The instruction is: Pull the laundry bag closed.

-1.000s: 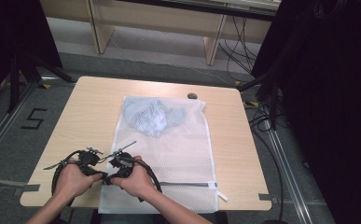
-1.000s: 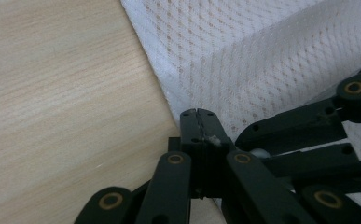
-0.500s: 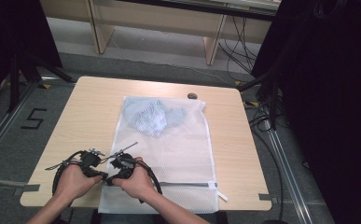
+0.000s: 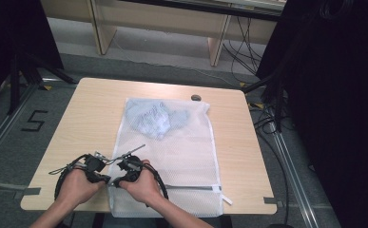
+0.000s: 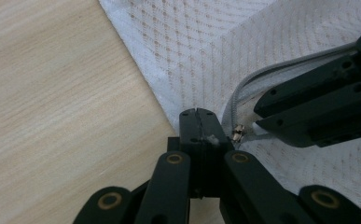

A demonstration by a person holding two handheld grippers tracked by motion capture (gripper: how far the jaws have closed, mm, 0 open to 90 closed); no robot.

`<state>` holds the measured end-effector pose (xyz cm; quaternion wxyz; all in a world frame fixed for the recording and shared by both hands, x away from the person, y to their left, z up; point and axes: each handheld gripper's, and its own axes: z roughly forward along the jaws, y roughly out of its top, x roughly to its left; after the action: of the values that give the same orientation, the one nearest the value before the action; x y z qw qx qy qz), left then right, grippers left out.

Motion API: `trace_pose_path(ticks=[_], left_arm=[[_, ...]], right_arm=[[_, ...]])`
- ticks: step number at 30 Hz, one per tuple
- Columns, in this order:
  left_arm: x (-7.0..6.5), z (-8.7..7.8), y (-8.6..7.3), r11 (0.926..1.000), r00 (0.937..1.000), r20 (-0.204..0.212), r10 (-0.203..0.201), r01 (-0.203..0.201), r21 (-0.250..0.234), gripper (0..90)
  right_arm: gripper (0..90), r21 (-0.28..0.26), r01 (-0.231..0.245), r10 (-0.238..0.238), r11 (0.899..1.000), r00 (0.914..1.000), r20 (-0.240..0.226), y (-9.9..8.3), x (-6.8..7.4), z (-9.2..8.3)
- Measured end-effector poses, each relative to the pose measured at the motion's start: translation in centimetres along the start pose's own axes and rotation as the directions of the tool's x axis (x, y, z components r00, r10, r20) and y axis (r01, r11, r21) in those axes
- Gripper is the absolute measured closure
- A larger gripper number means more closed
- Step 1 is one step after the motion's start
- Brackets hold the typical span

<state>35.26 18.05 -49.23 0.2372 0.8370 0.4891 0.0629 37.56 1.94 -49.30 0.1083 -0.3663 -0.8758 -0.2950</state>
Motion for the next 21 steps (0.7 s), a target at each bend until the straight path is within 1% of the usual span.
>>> trace_pose_path(ticks=[1,2,3,4,5,6,7,8,10,11,12,13,14,16,17,18,20,21], left_arm=[[0.0,0.0,0.0,1.0000,1.0000,-0.001,0.006,-0.006,0.004,89.8],[0.0,-0.1,0.0,1.0000,1.0000,-0.006,0.006,-0.006,0.007,89.8],[0.0,-0.1,0.1,0.9998,0.9999,-0.002,0.013,-0.013,0.013,89.8],[0.1,-0.1,0.1,0.9997,0.9999,0.004,0.015,-0.015,0.020,89.8],[0.1,-0.1,0.1,0.9997,0.9999,0.004,0.015,-0.015,0.020,89.8],[0.2,-0.1,0.0,0.9997,0.9999,0.005,0.012,-0.012,0.020,89.8],[0.2,-0.2,0.1,0.9996,0.9999,0.003,0.010,-0.011,0.028,89.8],[0.3,-0.2,0.1,0.9995,0.9999,0.009,0.011,-0.012,0.029,89.8],[0.2,-0.2,0.1,0.9995,0.9999,0.001,0.012,-0.012,0.031,89.9],[0.1,-0.1,0.1,0.9998,1.0000,0.001,0.005,-0.005,0.018,89.9],[0.1,-0.1,0.1,0.9998,1.0000,0.001,0.006,-0.006,0.021,89.9],[0.2,-0.2,0.1,0.9994,0.9999,-0.001,0.011,-0.011,0.033,89.8],[0.3,-0.2,0.1,0.9995,0.9999,0.008,0.008,-0.008,0.030,89.8],[0.3,-0.2,0.1,0.9996,1.0000,0.003,0.006,-0.006,0.026,89.9],[0.3,-0.2,0.1,0.9995,0.9999,0.004,0.012,-0.012,0.029,89.8],[0.2,-0.3,0.1,0.9993,0.9999,-0.001,0.011,-0.011,0.036,89.8],[0.3,-0.2,0.1,0.9995,0.9999,0.005,0.011,-0.011,0.030,89.8],[0.3,-0.2,0.1,0.9995,0.9999,0.004,0.013,-0.013,0.030,89.8]], right_arm=[[87.1,0.000,0.000,0.000,1.000,1.0000,0.000,0.0,0.0,0.0],[87.1,-0.003,-0.023,0.023,1.000,0.9997,-0.005,-0.1,0.2,-0.2],[87.1,0.003,-0.048,0.048,0.999,0.9988,0.001,-0.1,0.4,-0.3],[87.1,0.002,-0.022,0.022,1.000,0.9998,0.002,-0.2,0.3,-0.4],[87.1,0.002,-0.022,0.022,1.000,0.9998,0.002,-0.2,0.3,-0.4],[87.1,-0.004,-0.028,0.028,1.000,0.9991,0.031,-0.3,0.6,-0.8],[87.0,-0.004,-0.005,0.005,1.000,0.9998,0.018,-0.3,0.4,-0.9],[87.0,-0.003,-0.013,0.014,1.000,0.9995,0.027,-0.4,0.5,-1.1],[87.1,-0.006,0.012,-0.012,1.000,0.9987,0.049,-0.5,0.5,-1.4],[87.1,-0.002,0.014,-0.013,1.000,0.9979,0.064,-0.5,0.5,-1.6],[87.1,0.003,0.015,-0.015,1.000,0.9971,0.074,-0.6,0.4,-1.9],[87.1,-0.001,0.003,-0.003,1.000,0.9974,0.072,-0.7,0.4,-2.0],[87.1,-0.004,0.018,-0.018,1.000,0.9970,0.075,-0.7,0.2,-2.1],[87.0,-0.007,0.011,-0.010,1.000,0.9974,0.072,-0.7,0.2,-2.1],[87.0,0.001,0.011,-0.011,1.000,0.9971,0.075,-0.7,0.2,-2.1],[87.1,-0.003,0.016,-0.015,1.000,0.9970,0.075,-0.8,0.2,-2.1],[87.1,-0.007,0.002,-0.001,1.000,0.9973,0.074,-0.8,0.1,-2.1],[87.1,-0.006,0.006,-0.005,1.000,0.9969,0.078,-0.9,0.0,-2.2]])
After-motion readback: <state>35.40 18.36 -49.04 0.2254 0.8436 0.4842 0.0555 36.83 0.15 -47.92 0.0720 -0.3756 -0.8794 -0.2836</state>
